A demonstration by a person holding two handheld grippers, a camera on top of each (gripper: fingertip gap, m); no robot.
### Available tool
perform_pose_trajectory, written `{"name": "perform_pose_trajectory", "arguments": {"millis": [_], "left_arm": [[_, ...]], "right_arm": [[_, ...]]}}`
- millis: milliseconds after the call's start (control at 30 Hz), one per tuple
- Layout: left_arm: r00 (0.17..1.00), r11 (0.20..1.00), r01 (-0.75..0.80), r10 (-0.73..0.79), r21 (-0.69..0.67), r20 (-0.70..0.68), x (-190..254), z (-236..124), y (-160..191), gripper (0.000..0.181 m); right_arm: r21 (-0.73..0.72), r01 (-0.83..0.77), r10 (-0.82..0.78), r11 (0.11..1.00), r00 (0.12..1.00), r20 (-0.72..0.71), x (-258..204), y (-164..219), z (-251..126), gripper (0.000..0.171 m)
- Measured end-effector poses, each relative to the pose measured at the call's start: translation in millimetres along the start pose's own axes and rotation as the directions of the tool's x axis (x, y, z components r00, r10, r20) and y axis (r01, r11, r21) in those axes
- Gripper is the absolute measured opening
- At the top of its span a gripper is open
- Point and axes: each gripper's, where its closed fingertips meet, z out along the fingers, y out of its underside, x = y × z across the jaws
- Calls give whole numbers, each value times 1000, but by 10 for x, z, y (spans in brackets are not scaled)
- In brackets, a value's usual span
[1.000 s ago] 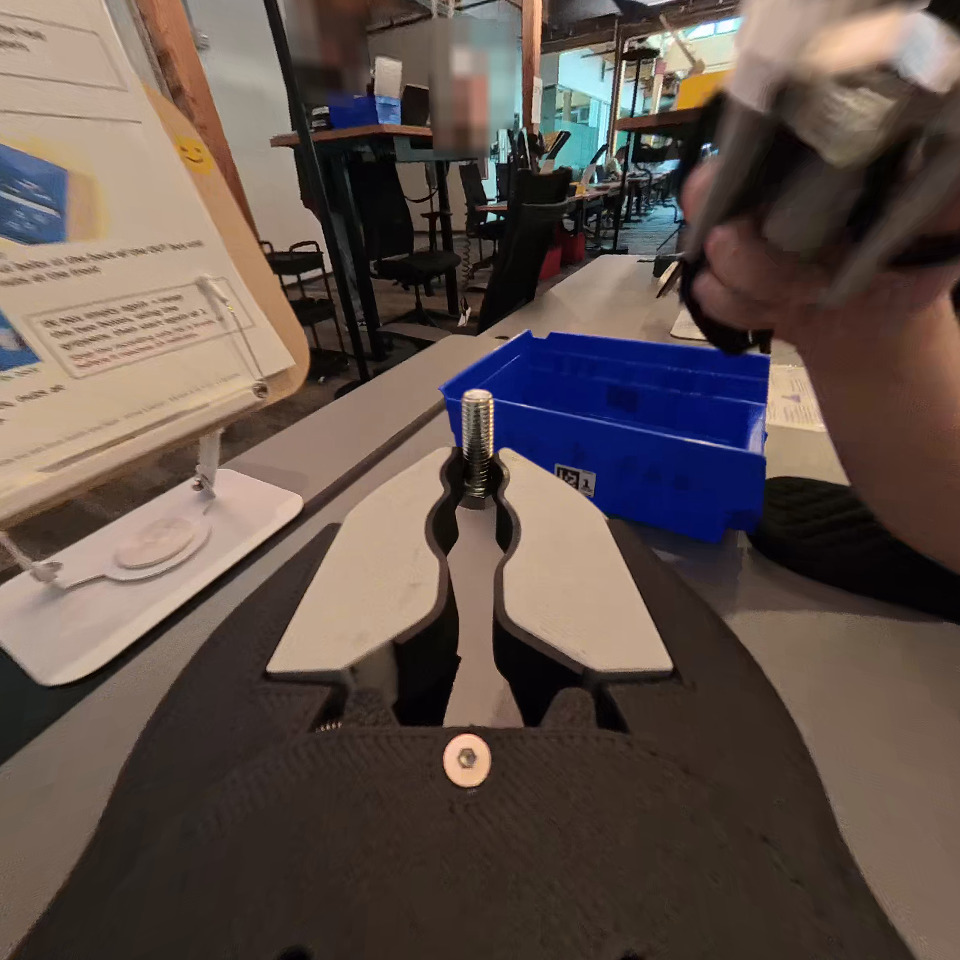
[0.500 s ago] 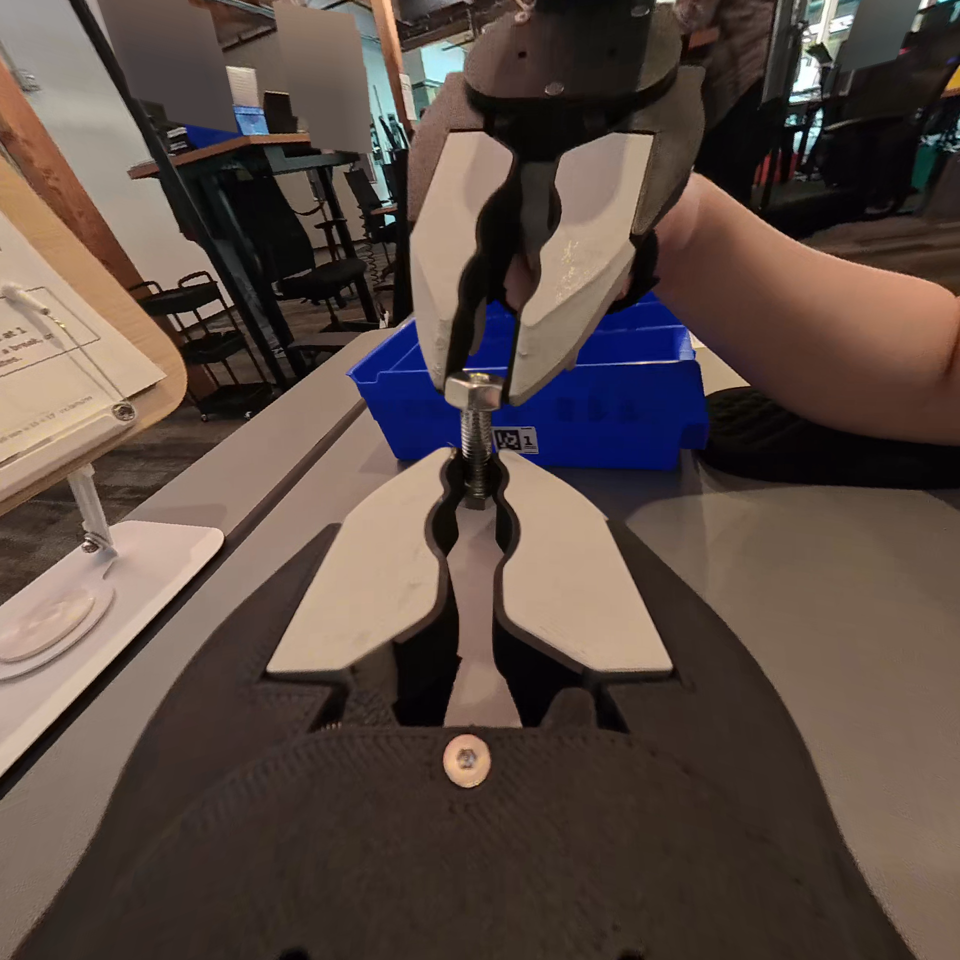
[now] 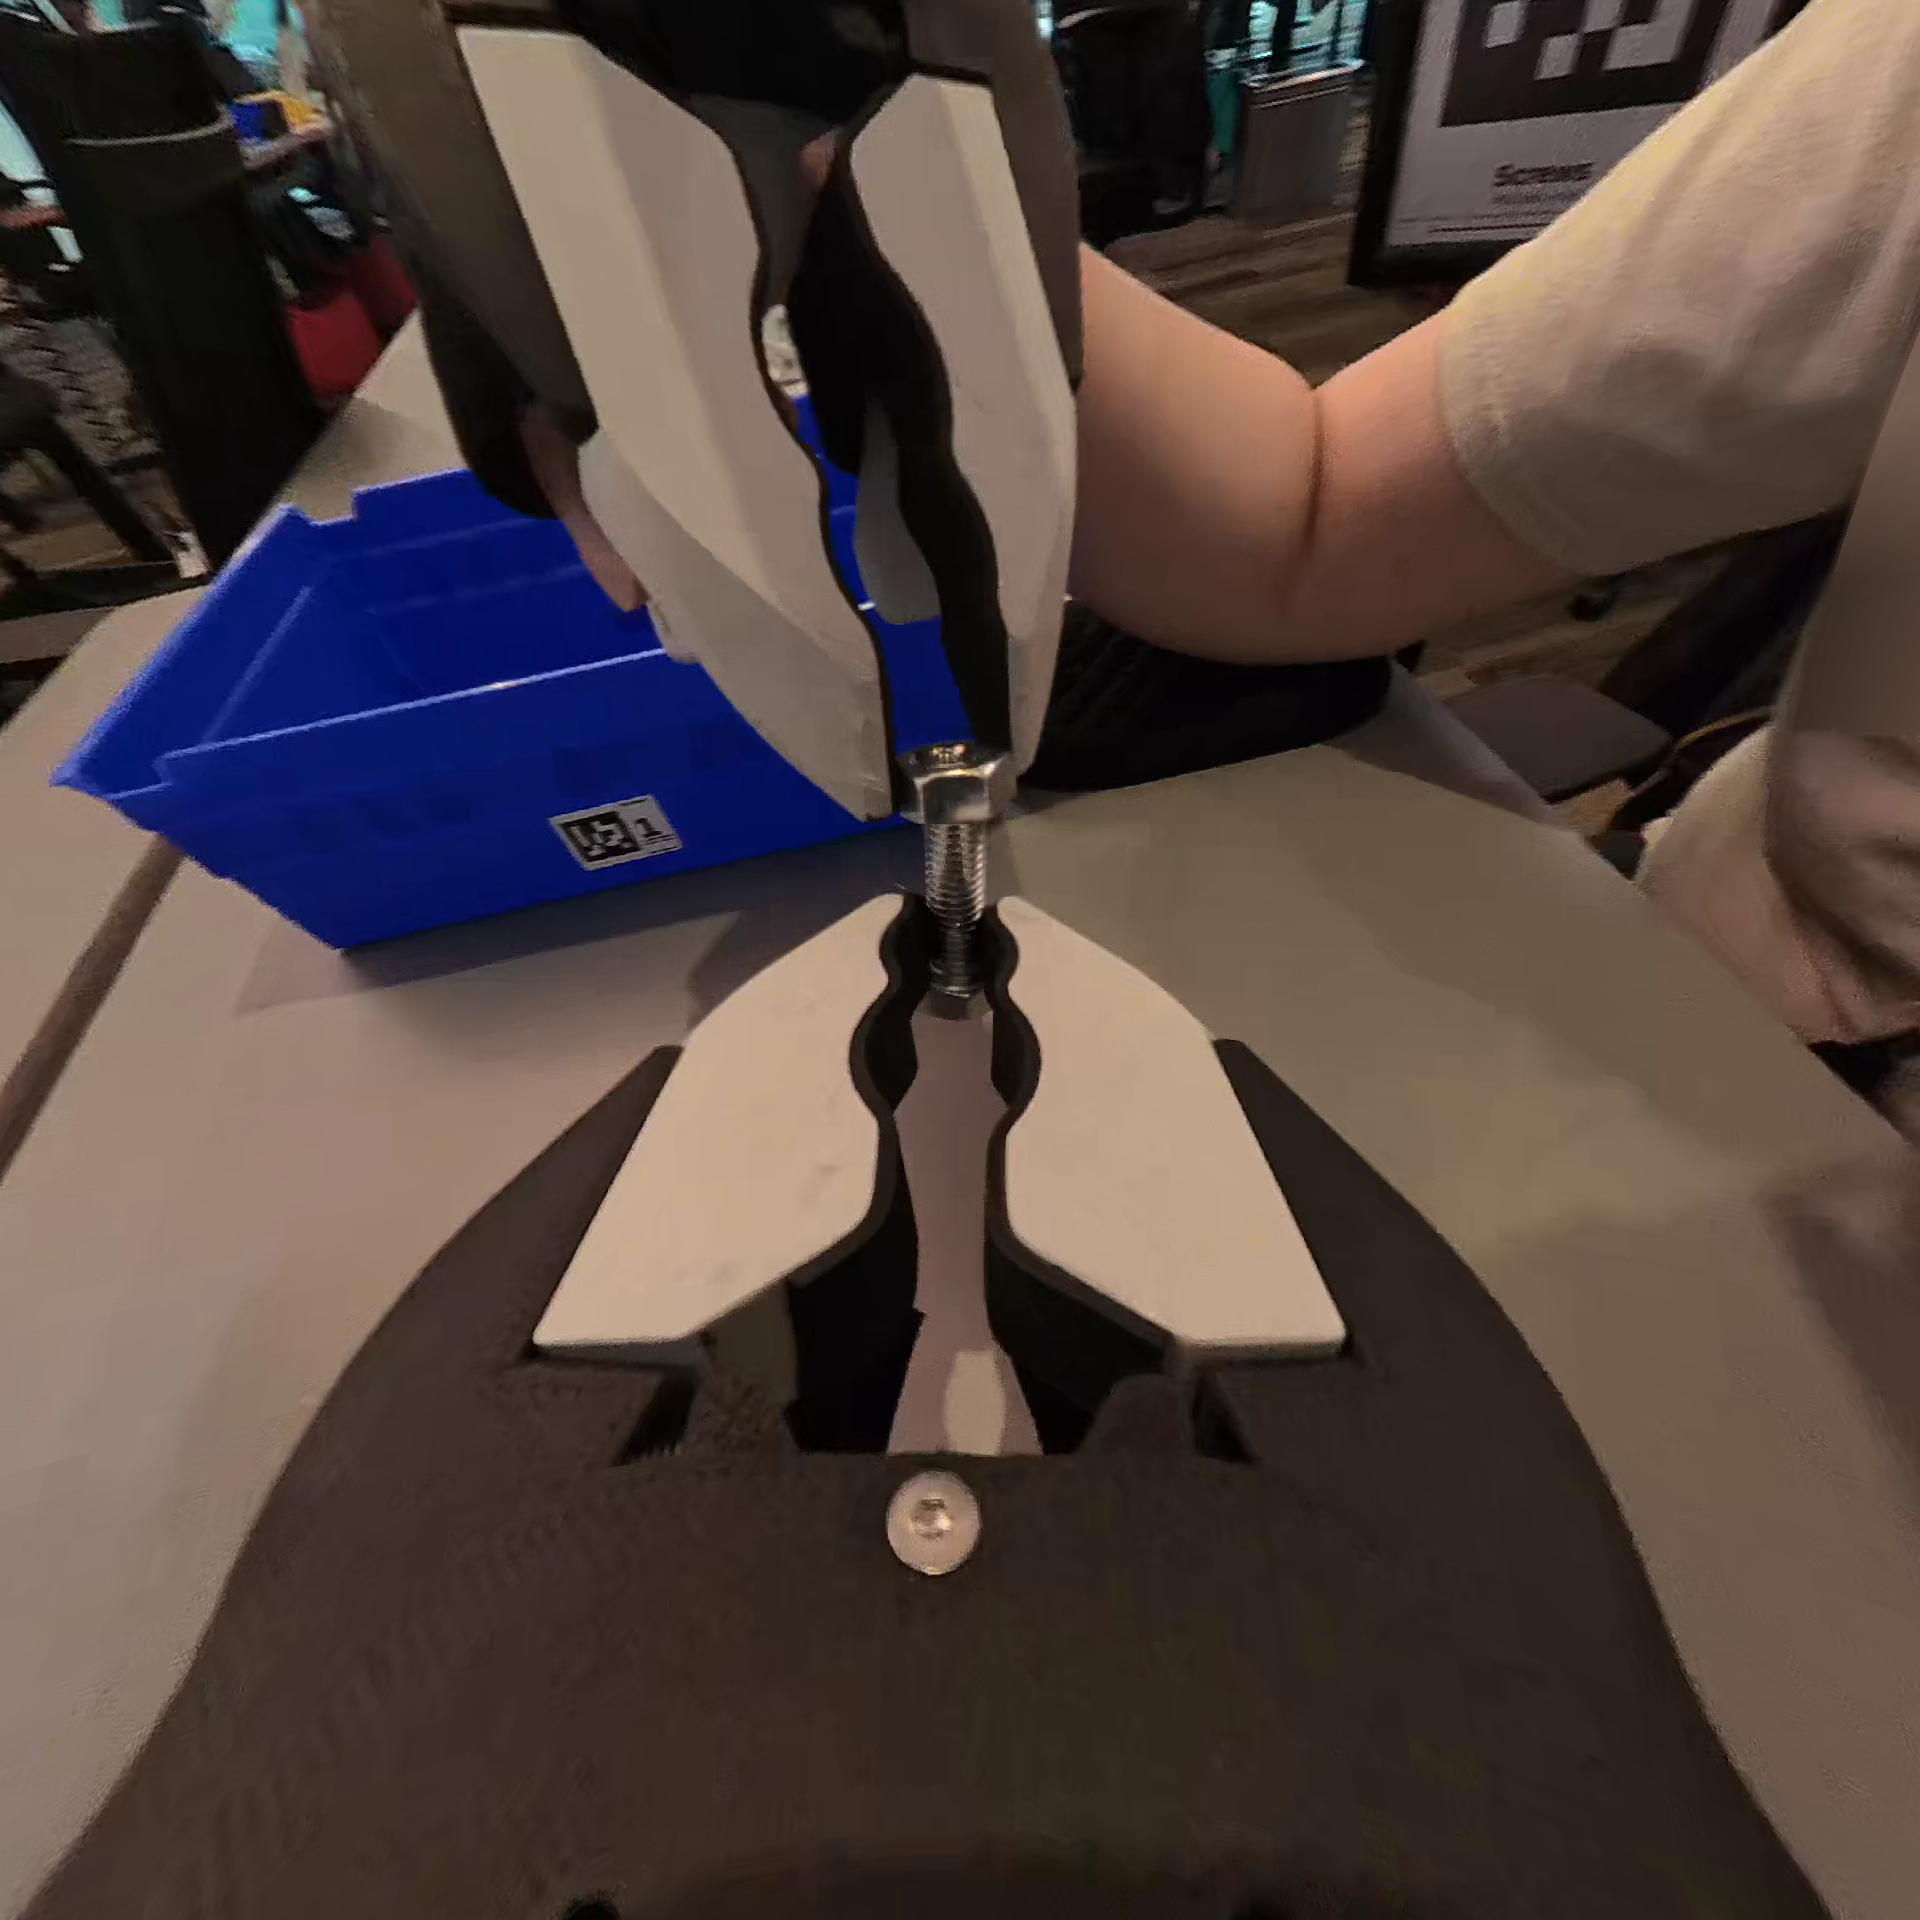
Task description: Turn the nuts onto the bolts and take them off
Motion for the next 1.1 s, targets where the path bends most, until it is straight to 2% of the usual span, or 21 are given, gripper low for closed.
{"name": "perform_pose_trajectory", "arguments": {"millis": [167, 300, 467, 600, 733, 933, 1100], "left_arm": [[989, 1000, 25, -23, 11, -146, 234, 14, -77, 9], [967, 998, 64, -68, -24, -248, 385, 24, -71, 9], [955, 994, 72, -94, -87, -283, 455, 63, 9, 9], [931, 990, 110, -135, -90, -340, 534, 61, -15, 9], [918, 984, 134, -168, -117, -359, 559, 44, 1, 9], [907, 982, 96, -153, -160, -393, 654, 73, 70, 10], [900, 968, 160, -223, -191, -375, 598, 57, 82, 9]], "right_arm": [[78, 2, -12, 997, 992, 124, -193, -116, -3, 19], [39, 40, -46, 998, 987, 153, -312, -142, 35, 19], [-88, 99, -87, 991, 988, 129, -387, -85, 94, 19], [-121, 144, -131, 982, 985, 114, -438, -116, 95, 18], [-161, 134, -117, 978, 987, 107, -448, -108, 115, 18], [-152, 125, -96, 980, 978, 183, -530, -100, 186, 19], [-216, 78, -49, 973, 989, 136, -470, -39, 171, 19]]}}
